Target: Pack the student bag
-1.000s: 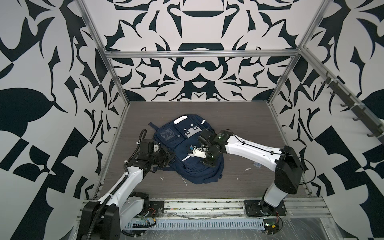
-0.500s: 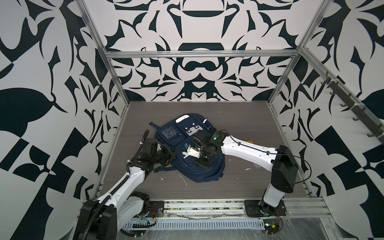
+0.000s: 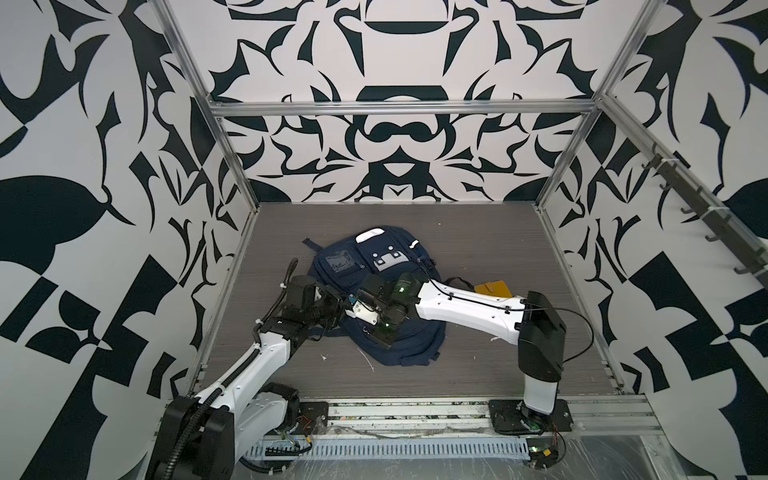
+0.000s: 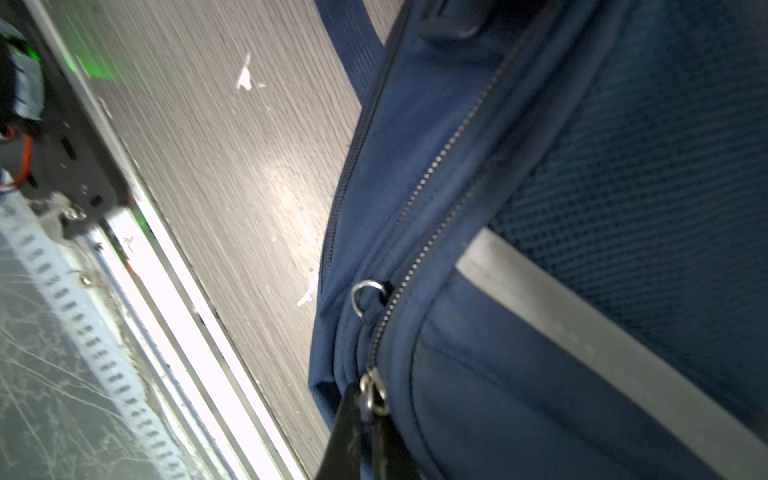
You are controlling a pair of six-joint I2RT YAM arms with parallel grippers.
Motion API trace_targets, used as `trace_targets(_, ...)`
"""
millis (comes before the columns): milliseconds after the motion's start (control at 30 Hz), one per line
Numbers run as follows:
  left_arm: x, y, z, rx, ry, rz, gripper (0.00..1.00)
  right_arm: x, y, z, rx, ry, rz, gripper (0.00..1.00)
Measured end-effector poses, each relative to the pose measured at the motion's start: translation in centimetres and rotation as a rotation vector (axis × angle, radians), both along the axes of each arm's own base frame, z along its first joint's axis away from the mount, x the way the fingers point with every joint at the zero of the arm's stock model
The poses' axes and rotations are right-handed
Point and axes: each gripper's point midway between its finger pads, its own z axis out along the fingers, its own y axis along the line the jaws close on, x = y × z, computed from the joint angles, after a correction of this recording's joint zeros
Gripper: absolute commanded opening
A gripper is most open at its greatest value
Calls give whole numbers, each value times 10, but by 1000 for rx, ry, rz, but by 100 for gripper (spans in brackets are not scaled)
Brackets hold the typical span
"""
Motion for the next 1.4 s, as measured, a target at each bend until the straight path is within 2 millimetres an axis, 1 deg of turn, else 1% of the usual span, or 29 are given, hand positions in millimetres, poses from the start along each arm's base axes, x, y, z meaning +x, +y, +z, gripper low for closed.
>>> trace_targets(167, 1, 0, 0, 0, -4, 2, 0, -2, 7, -4, 24, 16, -80, 0)
trace_targets(333, 2, 0, 1, 1, -11, 5, 0, 6, 6, -2, 49, 50, -197, 0)
trace_targets(400, 2, 0, 4, -3, -18, 4, 0, 8, 4, 1, 76, 73, -248, 0)
trace_targets(500, 0, -3, 9, -13, -34, -5, 0, 14, -3, 13, 121, 95, -324, 0)
trace_targets(567, -1, -3, 13, -20, -43, -5, 0, 22, -4, 22, 149, 90, -364, 0)
trace_targets(667, -1, -3, 17, -26, -50, -2, 0, 33, -7, 27, 167, 76, -410, 0)
trace_targets(867, 0, -1, 17, -23, -49, 17, 0, 48, -8, 27, 170, 54, -457, 0)
trace_targets(1100, 1, -1, 14, 1, -52, 35, 0, 53, -2, 19, 133, 64, -463, 0)
trace_targets(1233, 0, 0, 13, 8, -47, 39, 0, 58, 6, 19, 137, 63, -459, 0)
trace_targets(1300, -1, -1, 13, 6, -47, 35, 0, 59, 10, 20, 156, 59, -453, 4)
trace_targets(1400, -2, -1, 14, 6, -48, 33, 0, 60, 13, 22, 168, 60, -445, 13)
